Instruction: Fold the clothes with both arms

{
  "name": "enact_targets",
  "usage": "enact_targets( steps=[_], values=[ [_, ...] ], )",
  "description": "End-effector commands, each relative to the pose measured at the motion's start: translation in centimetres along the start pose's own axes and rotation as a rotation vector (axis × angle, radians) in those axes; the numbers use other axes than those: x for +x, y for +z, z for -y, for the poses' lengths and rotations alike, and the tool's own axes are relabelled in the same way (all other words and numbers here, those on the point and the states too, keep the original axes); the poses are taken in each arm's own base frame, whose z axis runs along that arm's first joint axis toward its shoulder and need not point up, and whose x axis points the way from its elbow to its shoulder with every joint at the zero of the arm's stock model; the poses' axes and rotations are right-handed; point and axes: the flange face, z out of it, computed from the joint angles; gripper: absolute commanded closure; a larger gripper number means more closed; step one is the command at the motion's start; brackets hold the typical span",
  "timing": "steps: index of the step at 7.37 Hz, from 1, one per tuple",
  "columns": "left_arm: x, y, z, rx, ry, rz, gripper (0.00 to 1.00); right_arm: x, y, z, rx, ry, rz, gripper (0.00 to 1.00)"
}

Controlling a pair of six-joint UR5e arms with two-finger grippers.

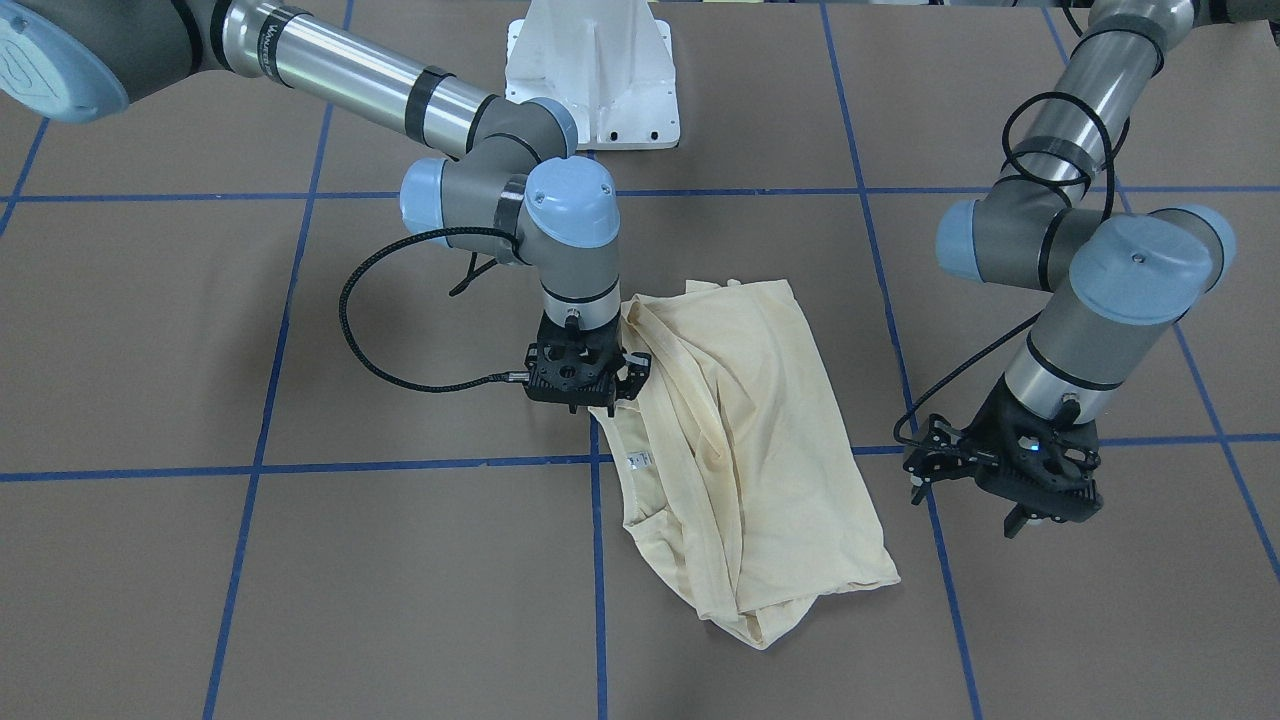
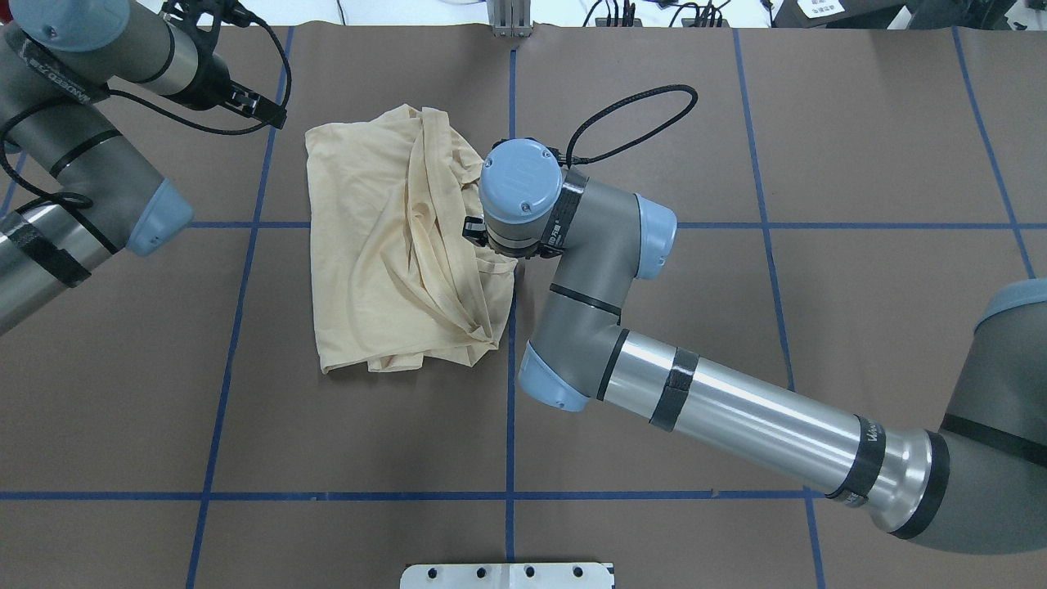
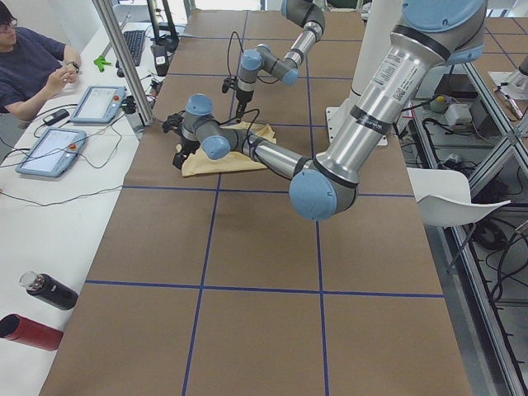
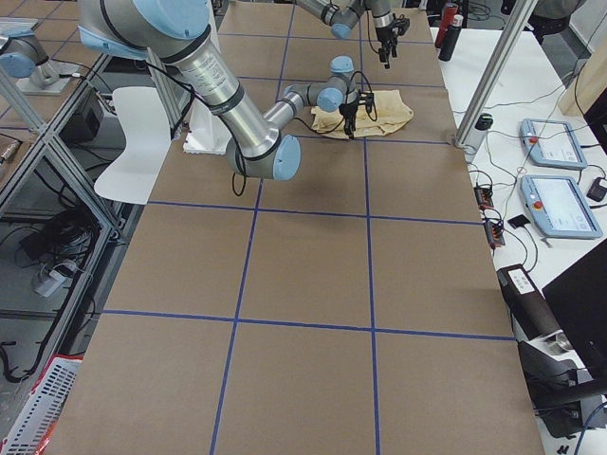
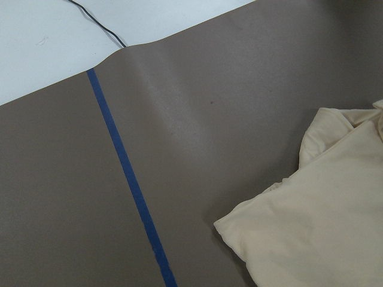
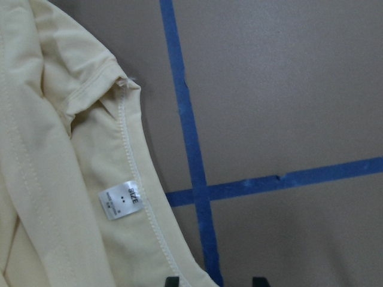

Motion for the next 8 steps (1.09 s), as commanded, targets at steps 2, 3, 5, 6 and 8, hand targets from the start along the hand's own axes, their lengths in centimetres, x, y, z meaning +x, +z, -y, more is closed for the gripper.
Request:
enact_targets(
  steps=[2, 3, 5, 6, 8],
  values=[
    [0.0, 0.0, 0.0, 0.001, 0.0, 0.0, 0.0, -0.1, 0.9, -1.0, 0.002, -0.009, -0.014, 0.51],
    [-0.1, 0.0, -0.1, -0.002, -0.001, 0.001, 0.0, -0.2, 1.0, -1.2, 0.001, -0.011, -0.015, 0.54],
    [0.0, 0.0, -0.1, 0.0, 0.0, 0.0, 0.0, -0.4, 0.8, -1.4, -0.001, -0.013, -0.011, 0.82],
    [-0.1, 0.0, -0.1, -0.002, -0.001, 0.001, 0.0, -0.4, 1.0, -1.7, -0.004, -0.016, -0.013, 0.86],
    [-0.1, 0.0, -0.1, -0.002, -0.001, 0.001, 0.0, -0.5, 1.1, -2.0, -0.006, -0.019, -0.012, 0.93]
  ],
)
